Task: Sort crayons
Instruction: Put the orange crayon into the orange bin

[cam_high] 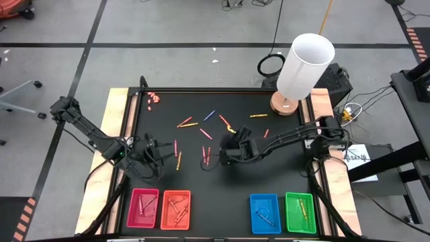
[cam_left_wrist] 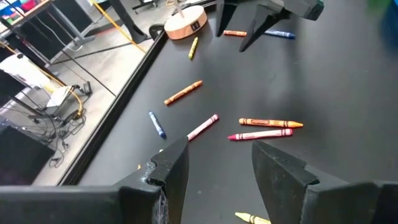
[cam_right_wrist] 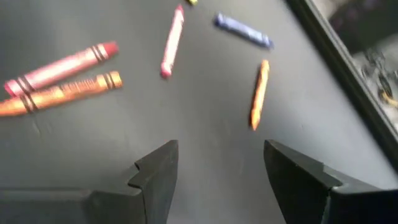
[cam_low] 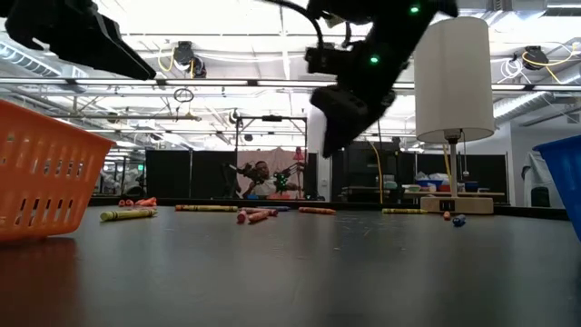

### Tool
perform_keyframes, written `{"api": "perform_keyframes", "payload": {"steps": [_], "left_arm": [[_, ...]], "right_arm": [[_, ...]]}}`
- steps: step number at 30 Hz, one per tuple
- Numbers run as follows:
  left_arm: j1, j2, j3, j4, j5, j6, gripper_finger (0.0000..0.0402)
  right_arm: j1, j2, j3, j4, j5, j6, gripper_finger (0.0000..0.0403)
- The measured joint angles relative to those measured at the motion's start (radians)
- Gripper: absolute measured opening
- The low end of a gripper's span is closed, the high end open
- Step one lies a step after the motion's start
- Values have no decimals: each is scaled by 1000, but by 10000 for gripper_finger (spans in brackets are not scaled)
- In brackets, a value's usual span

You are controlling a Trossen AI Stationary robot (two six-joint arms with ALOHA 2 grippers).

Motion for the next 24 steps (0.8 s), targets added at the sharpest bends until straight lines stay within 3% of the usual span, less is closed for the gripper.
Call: {"api": "perform_keyframes", "payload": {"steps": [5,13,24], "left_arm": [[3,0,0,0,16,-2,175],[3,0,0,-2,17,-2,175],[3,0,0,-4,52,2,175]], "right_arm": [[-62,0,0,119,-11,-143,222],[-188,33,0,225,-112,-280,222],[-339,154,0,361,-218,-271,222]]}}
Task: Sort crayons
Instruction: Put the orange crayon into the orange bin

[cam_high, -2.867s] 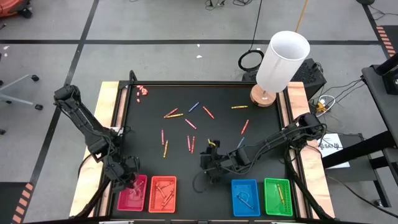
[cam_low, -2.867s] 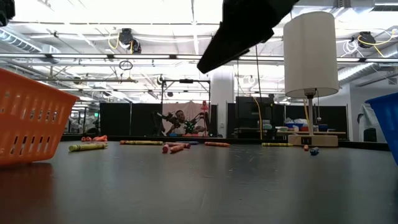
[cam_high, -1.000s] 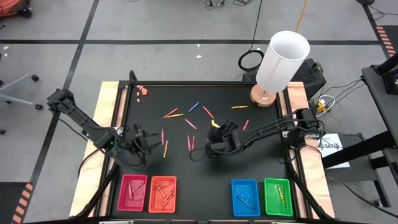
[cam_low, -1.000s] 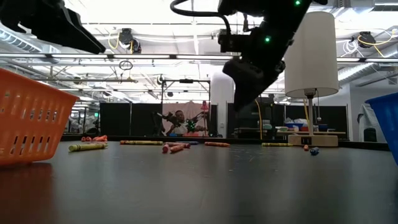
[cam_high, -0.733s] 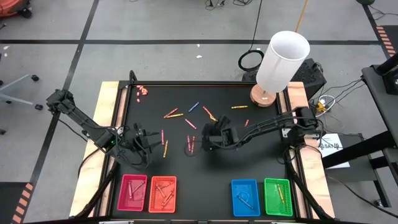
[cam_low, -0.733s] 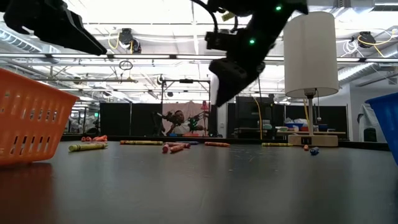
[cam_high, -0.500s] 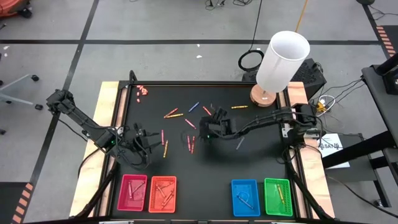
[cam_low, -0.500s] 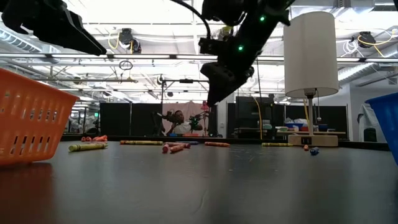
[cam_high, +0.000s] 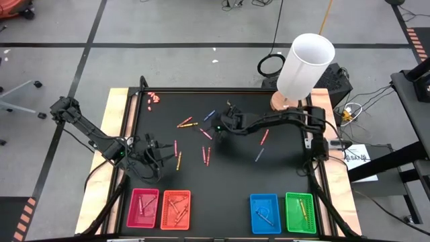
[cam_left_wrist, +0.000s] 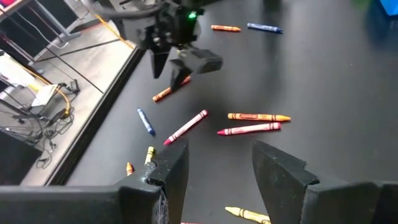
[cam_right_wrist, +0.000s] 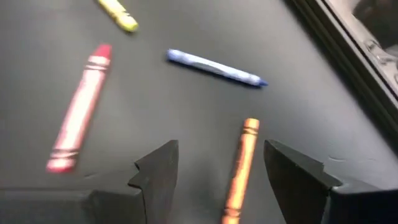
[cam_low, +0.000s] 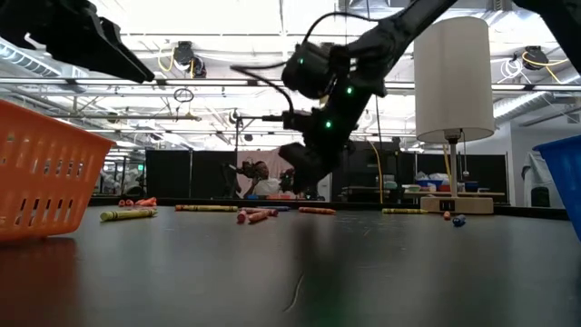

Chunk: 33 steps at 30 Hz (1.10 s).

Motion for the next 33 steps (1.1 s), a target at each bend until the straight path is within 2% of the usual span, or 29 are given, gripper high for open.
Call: {"api": "perform_keyframes", "payload": {"steps": [9,13,17,24,28,33], "left_arm": [[0,0,0,-5,2,0,175],[0,0,0,-5,2,1,175],[0,0,0,-5,2,1,175],[0,0,0,-5,2,1,175],[0,0,0,-5,2,1,175],[0,0,0,-5,2,1,175]], "right_arm": [[-60,11,-35,10,-37,14,222],[-73,10,-93,77,-132,42,222],[-74,6,-150,141,-127,68,221],[-74,5,-193,145,-126,117,219],[-66,6,-200,141,-127,138,196],[-53,8,-201,137,-126,138,143]]}}
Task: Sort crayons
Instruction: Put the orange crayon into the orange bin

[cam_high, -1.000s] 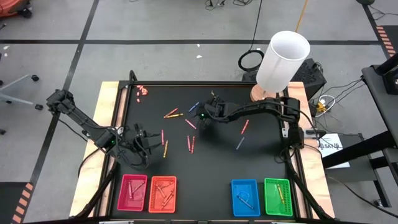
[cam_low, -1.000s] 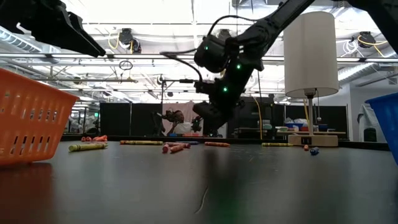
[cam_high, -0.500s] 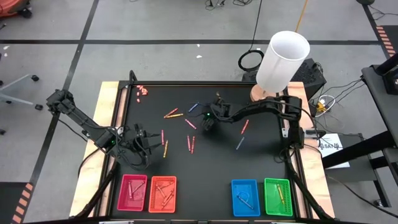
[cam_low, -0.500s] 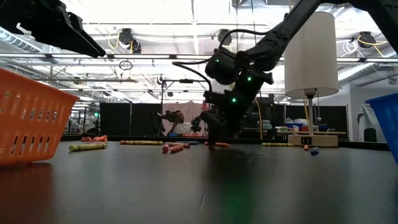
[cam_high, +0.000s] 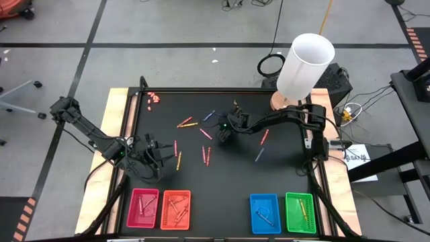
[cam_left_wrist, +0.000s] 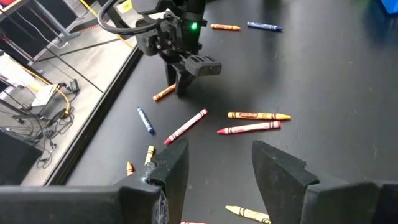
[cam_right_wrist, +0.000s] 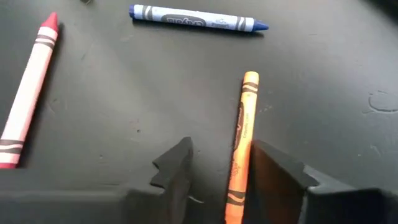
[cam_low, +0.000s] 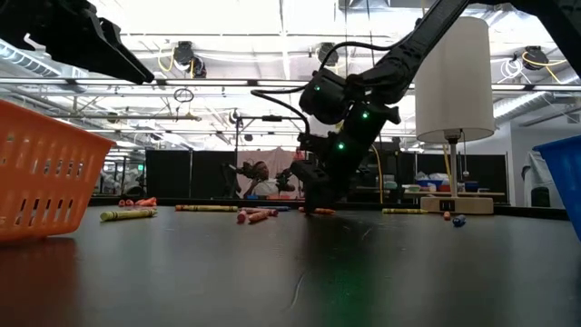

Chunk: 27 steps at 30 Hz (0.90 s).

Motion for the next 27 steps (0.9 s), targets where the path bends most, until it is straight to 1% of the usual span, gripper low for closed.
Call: {"api": "perform_keyframes", "payload": {"steps": [11,14,20,27], "left_arm": [[0,0,0,0,0,0,175],[0,0,0,0,0,0,175],[0,0,0,0,0,0,175],[0,0,0,0,0,0,175]], "right_arm": [[2,1,-2,-7,-6,-1,33],[2,1,-2,-9,-6,0,9],[6,-16,-2,-10,-32,19,10],[51,-109,-10,-62,-50,19,4]]}}
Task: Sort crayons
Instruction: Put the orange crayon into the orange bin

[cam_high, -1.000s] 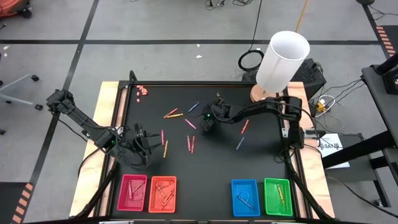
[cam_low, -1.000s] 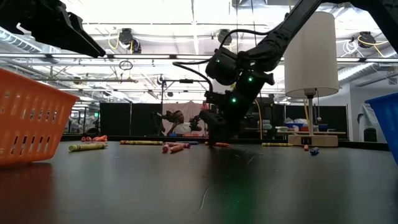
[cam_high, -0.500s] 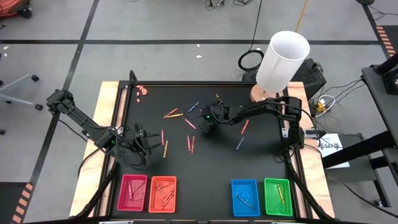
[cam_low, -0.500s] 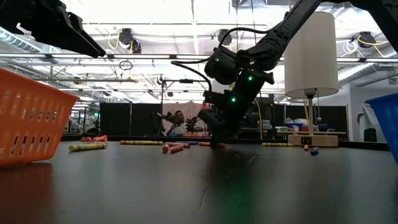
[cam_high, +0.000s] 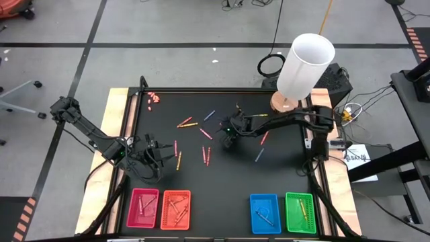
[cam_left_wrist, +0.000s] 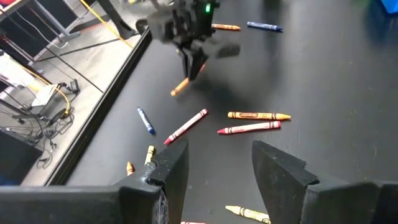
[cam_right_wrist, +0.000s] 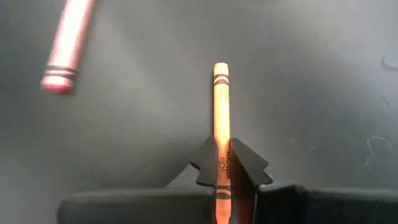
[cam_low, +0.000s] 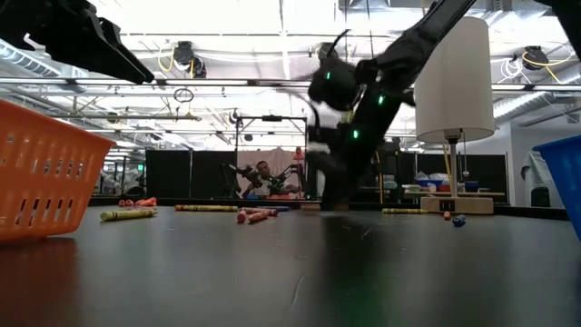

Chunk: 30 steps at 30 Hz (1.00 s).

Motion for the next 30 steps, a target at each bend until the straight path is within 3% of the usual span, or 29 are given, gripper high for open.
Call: {"api": "perform_keyframes", "payload": {"steps": [13,21,30], "left_arm": [[0,0,0,0,0,0,175],[0,0,0,1,0,-1,175],[0,0,0,0,1,-25,175]], "right_arm": [[208,-185,6,-57,-26,53,3],[341,-187,6,133,4,51,2],[453,-175,6,271,217,-104,2]]}}
